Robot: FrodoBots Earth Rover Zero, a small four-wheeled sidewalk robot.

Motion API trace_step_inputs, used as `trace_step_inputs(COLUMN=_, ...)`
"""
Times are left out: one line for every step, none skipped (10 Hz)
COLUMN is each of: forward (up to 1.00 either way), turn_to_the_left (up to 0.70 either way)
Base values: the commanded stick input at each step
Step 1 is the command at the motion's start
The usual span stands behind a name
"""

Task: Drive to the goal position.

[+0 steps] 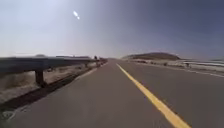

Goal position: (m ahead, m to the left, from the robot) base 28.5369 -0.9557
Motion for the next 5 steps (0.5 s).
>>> trace_step_inputs(forward=0.5, turn_to_the_left=0.0)
trace_step_inputs(forward=0.5, turn_to_the_left=0.0)
trace_step_inputs(forward=0.5, turn_to_the_left=0.0)
trace_step_inputs(forward=0.5, turn_to_the_left=0.0)
trace_step_inputs(forward=0.5, turn_to_the_left=0.0)
